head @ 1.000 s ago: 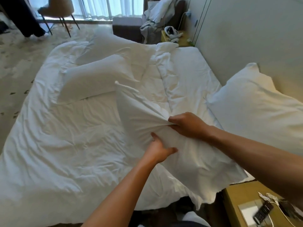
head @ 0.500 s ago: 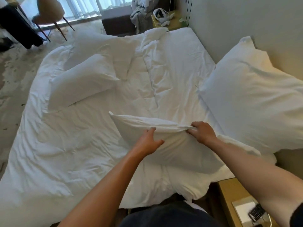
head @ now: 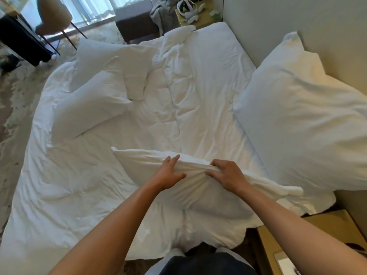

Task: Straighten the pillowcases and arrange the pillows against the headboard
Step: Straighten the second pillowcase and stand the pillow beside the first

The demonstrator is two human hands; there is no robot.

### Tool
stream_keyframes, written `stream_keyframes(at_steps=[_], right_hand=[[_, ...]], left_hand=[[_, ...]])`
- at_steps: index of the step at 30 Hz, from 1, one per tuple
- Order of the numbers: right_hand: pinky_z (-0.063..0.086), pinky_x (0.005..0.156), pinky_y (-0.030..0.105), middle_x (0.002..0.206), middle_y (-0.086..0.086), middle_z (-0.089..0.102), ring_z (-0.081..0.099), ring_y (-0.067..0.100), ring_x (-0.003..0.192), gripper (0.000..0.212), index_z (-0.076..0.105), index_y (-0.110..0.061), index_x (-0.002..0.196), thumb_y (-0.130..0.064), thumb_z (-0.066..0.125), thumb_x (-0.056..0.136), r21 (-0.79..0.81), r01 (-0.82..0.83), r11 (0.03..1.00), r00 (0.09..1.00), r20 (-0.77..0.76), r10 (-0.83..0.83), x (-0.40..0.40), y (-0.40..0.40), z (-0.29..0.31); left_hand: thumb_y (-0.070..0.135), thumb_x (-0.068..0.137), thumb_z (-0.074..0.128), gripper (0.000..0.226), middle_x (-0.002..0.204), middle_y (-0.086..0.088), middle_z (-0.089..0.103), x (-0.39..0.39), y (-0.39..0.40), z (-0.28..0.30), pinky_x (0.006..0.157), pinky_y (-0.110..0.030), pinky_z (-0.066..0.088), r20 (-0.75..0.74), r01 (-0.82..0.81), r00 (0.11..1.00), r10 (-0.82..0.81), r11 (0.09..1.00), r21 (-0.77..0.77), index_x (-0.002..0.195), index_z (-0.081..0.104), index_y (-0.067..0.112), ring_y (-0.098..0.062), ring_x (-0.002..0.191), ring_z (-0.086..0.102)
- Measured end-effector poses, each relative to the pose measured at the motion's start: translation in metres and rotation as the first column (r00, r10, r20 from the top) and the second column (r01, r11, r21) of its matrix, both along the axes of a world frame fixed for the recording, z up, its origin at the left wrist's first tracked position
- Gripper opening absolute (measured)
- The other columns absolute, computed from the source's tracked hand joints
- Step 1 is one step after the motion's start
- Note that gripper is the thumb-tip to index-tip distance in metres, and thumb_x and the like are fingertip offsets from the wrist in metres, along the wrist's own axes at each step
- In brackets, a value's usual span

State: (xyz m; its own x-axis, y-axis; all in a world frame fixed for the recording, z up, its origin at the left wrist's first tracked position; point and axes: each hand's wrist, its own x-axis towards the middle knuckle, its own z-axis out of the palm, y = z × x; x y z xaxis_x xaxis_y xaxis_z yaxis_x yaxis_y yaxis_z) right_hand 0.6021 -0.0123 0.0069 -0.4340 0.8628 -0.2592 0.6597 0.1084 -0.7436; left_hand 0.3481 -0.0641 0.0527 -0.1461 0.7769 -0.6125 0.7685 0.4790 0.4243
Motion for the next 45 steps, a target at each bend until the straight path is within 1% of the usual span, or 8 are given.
stream_keyframes(at_steps=[4,7,10,14,20,27,33,45], right_hand=[[0.050,0.074,0.033,0.082,-0.015,0.069,0.063,0.006,0.078,0.016,0.071,-0.031,0.091,-0.046,0.068,0.095,0.044,-0.015,0.999,1.000,0.010,0.015,-0.006,-0.009,0.009],[0.041,0.065,0.031,0.064,-0.013,0.058,0.057,0.002,0.066,0.012,0.070,-0.034,0.090,-0.045,0.069,0.096,0.068,0.022,0.997,0.998,0.063,-0.026,-0.011,-0.019,0.016],[0.040,0.066,0.031,0.069,-0.016,0.060,0.060,0.005,0.074,0.011,0.069,-0.035,0.093,-0.045,0.067,0.097,0.112,0.064,0.992,0.986,0.149,-0.080,-0.017,-0.031,0.021],[0.042,0.068,0.032,0.093,-0.010,0.068,0.068,0.017,0.088,0.014,0.070,-0.028,0.097,-0.041,0.069,0.097,0.246,0.101,0.964,0.931,0.318,-0.179,-0.027,-0.042,0.029],[0.043,0.065,0.033,0.096,-0.003,0.060,0.061,0.023,0.077,0.012,0.078,-0.020,0.097,-0.031,0.075,0.095,0.365,0.248,0.897,0.839,0.382,-0.387,-0.037,-0.054,0.040],[0.046,0.108,0.045,0.104,0.000,0.072,0.063,0.023,0.095,0.022,0.078,-0.016,0.105,-0.019,0.057,0.105,0.423,0.381,0.822,0.757,0.367,-0.541,-0.055,-0.069,0.040],[0.059,0.066,0.042,0.083,0.003,0.065,0.067,0.020,0.061,0.025,0.059,-0.024,0.094,-0.026,0.039,0.110,0.225,0.500,0.836,0.799,0.254,-0.546,-0.054,-0.066,0.036],[0.047,0.067,0.032,0.078,-0.007,0.060,0.057,0.015,0.074,0.023,0.059,-0.020,0.079,-0.035,0.063,0.097,0.169,0.406,0.898,0.852,0.287,-0.439,-0.020,-0.069,0.017]], left_hand=[[0.047,0.092,0.067,0.088,0.172,-0.006,0.005,-0.010,0.006,-0.006,0.121,-0.042,0.028,-0.010,0.038,0.999,-0.038,0.999,-0.030,0.163,0.016,0.036,-0.029,0.155,0.024],[0.042,0.096,0.062,0.072,0.163,-0.010,0.030,-0.020,0.015,-0.008,0.113,-0.040,0.039,-0.037,0.089,0.995,-0.090,0.996,-0.015,0.159,0.031,0.027,-0.031,0.145,0.040],[0.026,0.095,0.056,0.035,0.121,-0.013,0.066,-0.034,0.020,-0.011,0.088,-0.037,0.052,-0.022,0.099,0.995,-0.099,0.995,0.031,0.127,0.065,0.012,-0.033,0.109,0.066],[0.014,0.088,0.054,0.018,0.073,-0.004,0.068,-0.057,0.020,-0.019,0.068,-0.035,0.052,-0.036,0.161,0.987,-0.158,0.978,0.129,0.082,0.068,0.005,-0.030,0.079,0.068],[0.019,0.093,0.054,0.015,0.075,-0.003,0.067,-0.076,0.021,-0.028,0.067,-0.040,0.054,0.029,0.206,0.975,-0.220,0.946,0.252,0.080,0.059,0.014,-0.026,0.075,0.066],[0.024,0.096,0.058,0.012,0.088,-0.001,0.065,-0.086,0.021,-0.042,0.072,-0.038,0.055,0.001,0.238,0.967,-0.253,0.910,0.340,0.089,0.067,0.018,-0.024,0.081,0.063],[0.023,0.097,0.053,0.017,0.096,-0.003,0.060,-0.093,0.027,-0.042,0.071,-0.037,0.051,-0.005,0.248,0.965,-0.262,0.907,0.340,0.091,0.067,0.015,-0.025,0.087,0.062],[0.022,0.095,0.051,0.024,0.110,-0.006,0.068,-0.099,0.030,-0.052,0.074,-0.034,0.044,-0.125,0.365,0.930,-0.345,0.904,0.222,0.114,0.063,0.013,-0.027,0.098,0.062]])
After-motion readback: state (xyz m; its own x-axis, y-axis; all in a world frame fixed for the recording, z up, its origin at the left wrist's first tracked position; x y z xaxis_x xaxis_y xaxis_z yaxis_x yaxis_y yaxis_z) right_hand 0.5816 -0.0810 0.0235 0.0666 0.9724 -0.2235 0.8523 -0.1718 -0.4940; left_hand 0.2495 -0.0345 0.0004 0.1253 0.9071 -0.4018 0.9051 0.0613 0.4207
